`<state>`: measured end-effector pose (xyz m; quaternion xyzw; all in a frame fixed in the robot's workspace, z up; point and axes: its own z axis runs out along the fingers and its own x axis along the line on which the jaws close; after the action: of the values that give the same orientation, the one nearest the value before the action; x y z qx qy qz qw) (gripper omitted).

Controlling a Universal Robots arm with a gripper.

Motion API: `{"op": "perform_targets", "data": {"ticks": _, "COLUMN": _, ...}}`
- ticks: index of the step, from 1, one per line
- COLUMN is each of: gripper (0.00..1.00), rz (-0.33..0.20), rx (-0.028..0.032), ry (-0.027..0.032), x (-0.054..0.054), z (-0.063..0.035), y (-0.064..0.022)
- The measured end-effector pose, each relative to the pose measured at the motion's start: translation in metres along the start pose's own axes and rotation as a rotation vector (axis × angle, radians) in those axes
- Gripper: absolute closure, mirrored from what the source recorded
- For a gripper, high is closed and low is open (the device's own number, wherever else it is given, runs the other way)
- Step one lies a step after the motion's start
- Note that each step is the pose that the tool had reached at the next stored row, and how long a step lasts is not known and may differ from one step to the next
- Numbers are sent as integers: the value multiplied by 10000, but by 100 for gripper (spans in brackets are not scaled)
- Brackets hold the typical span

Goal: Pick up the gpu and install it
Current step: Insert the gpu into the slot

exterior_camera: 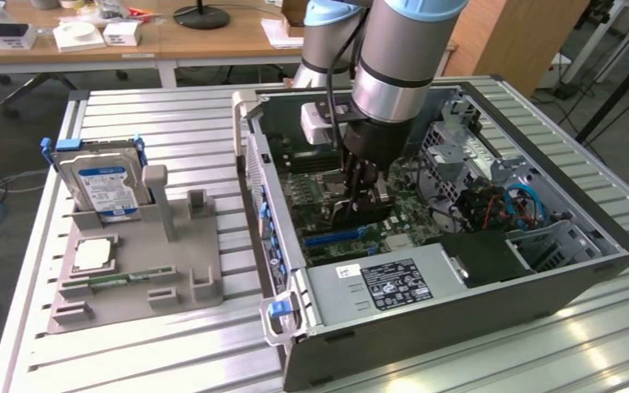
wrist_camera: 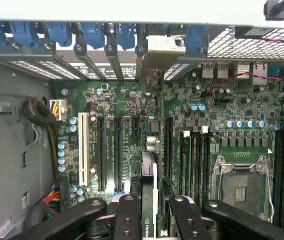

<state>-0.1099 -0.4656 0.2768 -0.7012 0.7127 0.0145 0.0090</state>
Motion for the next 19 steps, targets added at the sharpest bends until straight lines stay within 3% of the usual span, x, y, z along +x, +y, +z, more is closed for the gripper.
{"op": "perform_targets", "data": {"ticks": 19, "gripper": 74, "rz": 1, "rx": 0, "ry": 0, "x": 0, "z": 0, "y": 32}}
